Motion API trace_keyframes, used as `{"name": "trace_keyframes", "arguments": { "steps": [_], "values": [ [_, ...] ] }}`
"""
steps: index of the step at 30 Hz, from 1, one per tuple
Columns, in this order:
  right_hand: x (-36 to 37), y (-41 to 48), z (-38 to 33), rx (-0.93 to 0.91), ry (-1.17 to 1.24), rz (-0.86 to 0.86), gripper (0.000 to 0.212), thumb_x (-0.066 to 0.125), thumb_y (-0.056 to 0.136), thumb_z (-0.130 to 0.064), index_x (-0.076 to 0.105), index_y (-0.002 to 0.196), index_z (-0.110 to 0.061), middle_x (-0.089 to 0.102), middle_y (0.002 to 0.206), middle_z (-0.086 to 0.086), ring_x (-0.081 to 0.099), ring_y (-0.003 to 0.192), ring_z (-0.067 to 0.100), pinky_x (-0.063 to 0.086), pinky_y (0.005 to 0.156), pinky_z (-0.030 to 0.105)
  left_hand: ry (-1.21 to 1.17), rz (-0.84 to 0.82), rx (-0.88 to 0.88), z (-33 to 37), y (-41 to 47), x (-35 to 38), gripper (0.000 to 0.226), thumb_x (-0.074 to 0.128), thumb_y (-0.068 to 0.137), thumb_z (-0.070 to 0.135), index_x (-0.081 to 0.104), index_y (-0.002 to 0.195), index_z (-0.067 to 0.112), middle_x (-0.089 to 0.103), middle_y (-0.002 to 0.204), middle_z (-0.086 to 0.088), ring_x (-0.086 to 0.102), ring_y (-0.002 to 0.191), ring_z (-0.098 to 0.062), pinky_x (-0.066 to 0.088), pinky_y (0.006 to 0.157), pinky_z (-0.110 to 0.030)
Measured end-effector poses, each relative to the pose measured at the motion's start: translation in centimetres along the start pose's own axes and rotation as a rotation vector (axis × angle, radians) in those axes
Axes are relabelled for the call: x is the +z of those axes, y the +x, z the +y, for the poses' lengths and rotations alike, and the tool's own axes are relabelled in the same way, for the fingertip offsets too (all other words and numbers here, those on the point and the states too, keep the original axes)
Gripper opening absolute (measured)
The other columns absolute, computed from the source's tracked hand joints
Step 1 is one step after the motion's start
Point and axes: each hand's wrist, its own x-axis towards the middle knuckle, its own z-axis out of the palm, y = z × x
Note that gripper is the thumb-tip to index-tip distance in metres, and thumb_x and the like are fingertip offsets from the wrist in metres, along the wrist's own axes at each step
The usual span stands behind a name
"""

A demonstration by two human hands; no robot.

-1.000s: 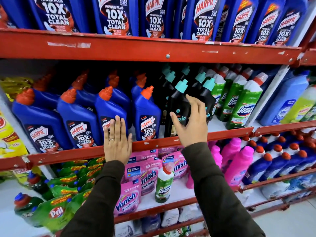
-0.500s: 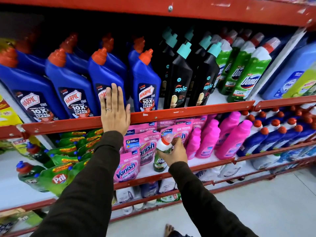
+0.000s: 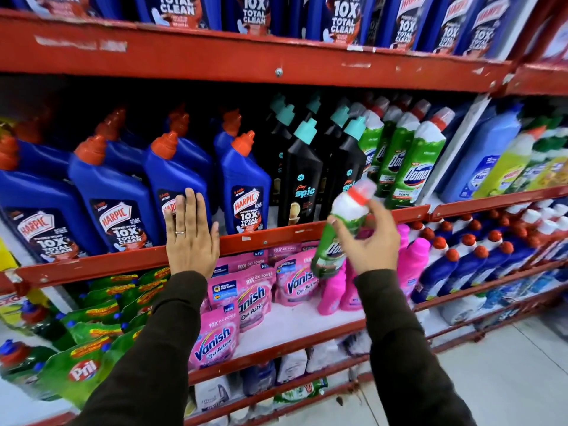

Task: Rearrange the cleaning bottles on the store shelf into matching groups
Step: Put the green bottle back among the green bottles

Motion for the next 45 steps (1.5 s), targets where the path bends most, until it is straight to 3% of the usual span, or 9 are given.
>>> {"name": "trace_keyframes", "arguments": {
  "steps": [3,6,11,15,18,24,34,40,45],
  "values": [
    [-3.6,4.6,-1.4,-0.082,-0.073,0.139,0.070,0.078,0.077,-0.054,0.058,0.131,-0.015,0.064,0.120,0.007,0.060,0.107,0.017,0.052,0.094,0.033,-0.013,0.003,0.001,0.0,0.0,0.0,0.073,0.034,0.107,0.029,-0.008,0.163,0.005,-0.019,0.170,-0.007,-0.016,0.158,-0.022,-0.002,0.129,-0.046],
    [-5.5,8.7,-1.4,-0.120,-0.098,0.241,0.072,0.075,0.079,-0.057,0.056,0.134,-0.013,0.062,0.125,0.011,0.059,0.117,0.024,0.051,0.100,0.045,-0.011,0.008,0.002,-0.1,0.0,0.1,0.074,0.034,0.106,0.029,-0.008,0.163,0.006,-0.018,0.170,-0.008,-0.015,0.158,-0.022,-0.002,0.129,-0.045],
    [-4.9,12.7,-0.3,-0.077,-0.070,0.209,0.069,0.075,0.080,-0.048,0.053,0.134,-0.012,0.060,0.125,0.014,0.057,0.118,0.030,0.046,0.102,0.039,-0.010,0.012,-0.002,0.1,0.0,0.0,0.073,0.033,0.106,0.029,-0.005,0.163,0.005,-0.014,0.170,-0.008,-0.013,0.158,-0.023,-0.004,0.130,-0.044],
    [-4.2,14.9,0.2,-0.035,0.012,0.204,0.063,0.080,0.076,-0.048,0.044,0.121,-0.022,0.057,0.111,0.001,0.062,0.098,0.028,0.053,0.090,0.048,0.000,0.015,-0.007,0.1,-0.1,0.1,0.072,0.033,0.106,0.029,-0.002,0.163,0.005,-0.012,0.171,-0.009,-0.011,0.159,-0.023,-0.004,0.130,-0.043],
    [-3.5,15.7,0.5,-0.035,0.007,0.181,0.058,0.080,0.080,-0.039,0.046,0.118,-0.012,0.053,0.101,0.004,0.048,0.070,0.018,0.049,0.079,0.038,-0.005,0.021,-0.010,0.0,0.0,0.2,0.072,0.033,0.106,0.029,-0.002,0.163,0.005,-0.012,0.171,-0.008,-0.010,0.159,-0.023,-0.003,0.130,-0.043],
    [-2.2,15.6,1.7,-0.077,0.008,0.191,0.056,0.081,0.082,-0.032,0.045,0.114,-0.004,0.050,0.096,0.005,0.046,0.074,0.024,0.036,0.064,0.032,-0.014,0.033,-0.008,0.0,-0.1,0.3,0.072,0.034,0.105,0.029,-0.001,0.164,0.005,-0.009,0.171,-0.009,-0.007,0.159,-0.024,0.001,0.130,-0.045],
    [-1.4,15.0,1.4,-0.001,-0.099,0.130,0.058,0.080,0.083,-0.032,0.043,0.122,-0.008,0.056,0.098,0.009,0.052,0.088,0.025,0.039,0.075,0.031,0.027,0.013,-0.006,0.1,-0.1,0.2,0.073,0.033,0.105,0.030,-0.002,0.163,0.004,-0.010,0.171,-0.010,-0.008,0.159,-0.024,-0.001,0.130,-0.046],
    [-1.7,14.0,2.6,-0.034,-0.117,0.021,0.070,0.075,0.086,-0.012,0.034,0.143,-0.017,0.052,0.143,0.014,0.050,0.132,0.031,0.040,0.108,0.041,0.067,-0.052,-0.030,0.3,-0.2,-0.4,0.072,0.031,0.106,0.032,-0.001,0.163,0.002,-0.009,0.170,-0.013,-0.008,0.159,-0.026,-0.001,0.129,-0.049],
    [-1.7,11.8,2.6,-0.143,-0.138,0.074,0.063,0.063,0.094,-0.010,0.030,0.147,-0.002,0.035,0.152,0.018,0.038,0.141,0.028,0.022,0.112,0.015,0.085,-0.113,-0.103,1.7,-0.9,-2.0,0.073,0.034,0.104,0.036,0.007,0.161,-0.002,-0.003,0.170,-0.018,-0.004,0.159,-0.029,0.000,0.129,-0.049]
  ]
}}
